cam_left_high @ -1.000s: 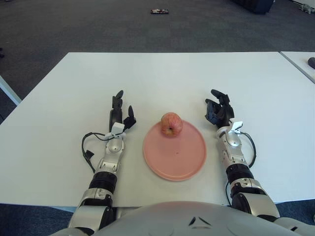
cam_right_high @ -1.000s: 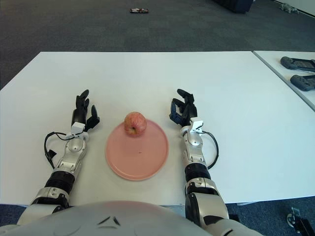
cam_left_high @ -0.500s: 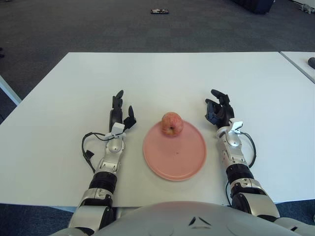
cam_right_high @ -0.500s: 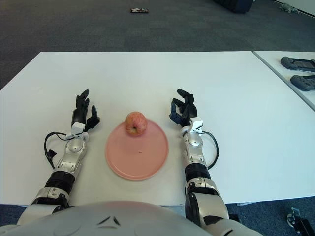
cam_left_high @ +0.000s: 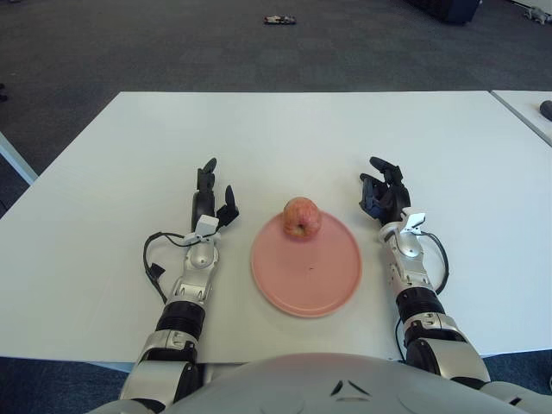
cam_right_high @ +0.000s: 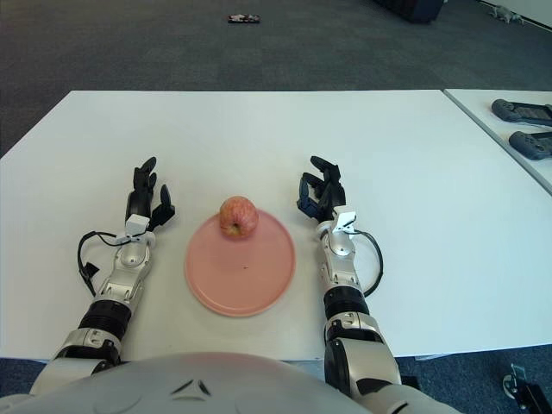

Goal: Put the apple into the plate.

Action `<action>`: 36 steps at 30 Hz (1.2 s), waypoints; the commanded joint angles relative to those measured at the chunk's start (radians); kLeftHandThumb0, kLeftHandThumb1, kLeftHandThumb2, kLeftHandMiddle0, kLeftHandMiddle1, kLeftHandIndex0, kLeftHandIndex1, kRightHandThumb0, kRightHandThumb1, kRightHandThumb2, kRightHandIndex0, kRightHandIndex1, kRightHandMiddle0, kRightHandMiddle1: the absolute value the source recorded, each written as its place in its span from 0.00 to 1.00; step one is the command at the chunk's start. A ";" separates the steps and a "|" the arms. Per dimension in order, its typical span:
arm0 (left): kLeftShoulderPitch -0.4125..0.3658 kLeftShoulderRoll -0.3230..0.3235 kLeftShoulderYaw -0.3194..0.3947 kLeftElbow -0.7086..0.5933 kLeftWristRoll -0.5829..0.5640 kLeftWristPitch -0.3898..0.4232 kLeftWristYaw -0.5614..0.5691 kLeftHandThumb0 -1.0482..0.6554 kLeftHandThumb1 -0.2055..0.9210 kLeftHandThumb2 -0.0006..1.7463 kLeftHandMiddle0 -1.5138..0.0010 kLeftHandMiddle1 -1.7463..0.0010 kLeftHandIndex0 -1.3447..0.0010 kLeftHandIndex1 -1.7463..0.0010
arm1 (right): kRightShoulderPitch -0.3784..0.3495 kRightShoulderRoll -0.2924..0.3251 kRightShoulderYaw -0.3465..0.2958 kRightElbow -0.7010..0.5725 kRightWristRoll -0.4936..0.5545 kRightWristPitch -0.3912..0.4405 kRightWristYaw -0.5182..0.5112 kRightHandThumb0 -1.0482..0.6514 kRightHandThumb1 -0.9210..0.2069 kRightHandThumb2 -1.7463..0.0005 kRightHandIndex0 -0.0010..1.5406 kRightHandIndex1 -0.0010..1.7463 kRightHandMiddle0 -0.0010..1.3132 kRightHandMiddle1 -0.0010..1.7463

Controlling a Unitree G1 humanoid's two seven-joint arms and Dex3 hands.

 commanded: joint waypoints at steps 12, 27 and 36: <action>0.012 0.002 0.001 0.006 0.001 0.015 0.009 0.12 1.00 0.54 0.84 0.92 1.00 0.68 | 0.038 0.011 0.001 0.030 0.003 0.046 -0.005 0.40 0.31 0.45 0.10 0.50 0.00 0.54; 0.014 0.003 0.000 0.006 0.001 0.015 0.006 0.12 1.00 0.55 0.85 0.92 1.00 0.70 | 0.040 0.009 0.002 0.029 0.002 0.046 -0.004 0.39 0.31 0.44 0.09 0.50 0.00 0.52; 0.014 0.001 0.001 0.004 0.000 0.012 0.008 0.12 1.00 0.54 0.84 0.92 1.00 0.69 | 0.042 0.006 0.005 0.025 0.001 0.047 0.000 0.39 0.31 0.44 0.09 0.50 0.00 0.52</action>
